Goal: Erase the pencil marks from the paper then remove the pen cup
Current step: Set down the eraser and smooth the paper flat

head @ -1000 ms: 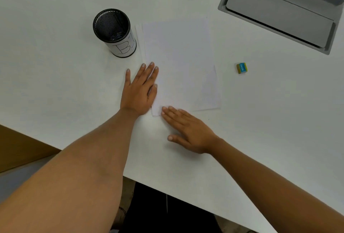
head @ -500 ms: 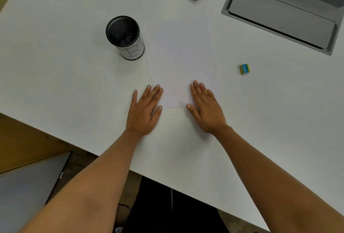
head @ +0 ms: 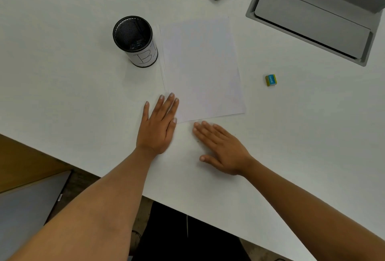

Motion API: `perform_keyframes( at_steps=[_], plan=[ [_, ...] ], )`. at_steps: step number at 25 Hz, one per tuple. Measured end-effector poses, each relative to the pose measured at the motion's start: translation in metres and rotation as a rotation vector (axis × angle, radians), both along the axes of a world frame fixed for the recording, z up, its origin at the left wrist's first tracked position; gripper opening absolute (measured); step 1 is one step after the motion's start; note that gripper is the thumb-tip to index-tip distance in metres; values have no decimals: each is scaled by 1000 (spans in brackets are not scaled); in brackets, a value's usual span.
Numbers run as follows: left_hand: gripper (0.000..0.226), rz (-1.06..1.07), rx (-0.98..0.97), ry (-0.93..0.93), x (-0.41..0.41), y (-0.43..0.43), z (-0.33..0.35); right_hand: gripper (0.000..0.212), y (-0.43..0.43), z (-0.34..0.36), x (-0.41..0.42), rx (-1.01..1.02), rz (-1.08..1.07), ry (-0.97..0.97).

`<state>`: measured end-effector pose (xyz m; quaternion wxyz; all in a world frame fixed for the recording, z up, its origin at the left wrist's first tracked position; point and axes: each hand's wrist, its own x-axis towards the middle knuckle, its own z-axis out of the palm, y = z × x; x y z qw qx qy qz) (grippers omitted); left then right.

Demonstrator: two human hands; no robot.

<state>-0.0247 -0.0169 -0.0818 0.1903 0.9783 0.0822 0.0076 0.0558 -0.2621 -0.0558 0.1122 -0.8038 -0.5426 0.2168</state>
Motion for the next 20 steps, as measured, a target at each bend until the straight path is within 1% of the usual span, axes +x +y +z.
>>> perform_keyframes(
  at_steps=[2,5,7,10,11,12,15,16,17,18,20],
  plan=[
    [53,0,-33,-57,-1,-2,1,66,-6,0,5,-13,-119,1],
    [50,14,-55,-127,-4,-2,1,63,8,0,11,18,-214,17],
    [50,36,-28,-106,-3,-2,1,64,19,1,13,25,-281,38],
    [51,46,-16,-76,-2,-2,1,66,16,2,5,44,-260,49],
    [51,47,-23,-74,-2,-2,0,66,8,3,2,67,-282,42],
    [51,48,-27,-73,-3,-2,1,65,-3,3,-1,102,-361,27],
    [51,56,-42,-64,-2,-2,1,62,-40,-2,-2,172,-806,-12],
    [51,56,-42,-59,-2,-2,1,60,-47,-4,-2,173,-903,-9],
    [51,55,-41,-55,-2,-1,1,60,-50,-6,-3,160,-936,-14],
    [51,53,-38,-52,-2,-1,0,60,-48,-8,-4,136,-919,-29],
    [51,50,-35,-53,-2,-1,1,63,-33,-8,-9,90,-827,-68]
  ],
)
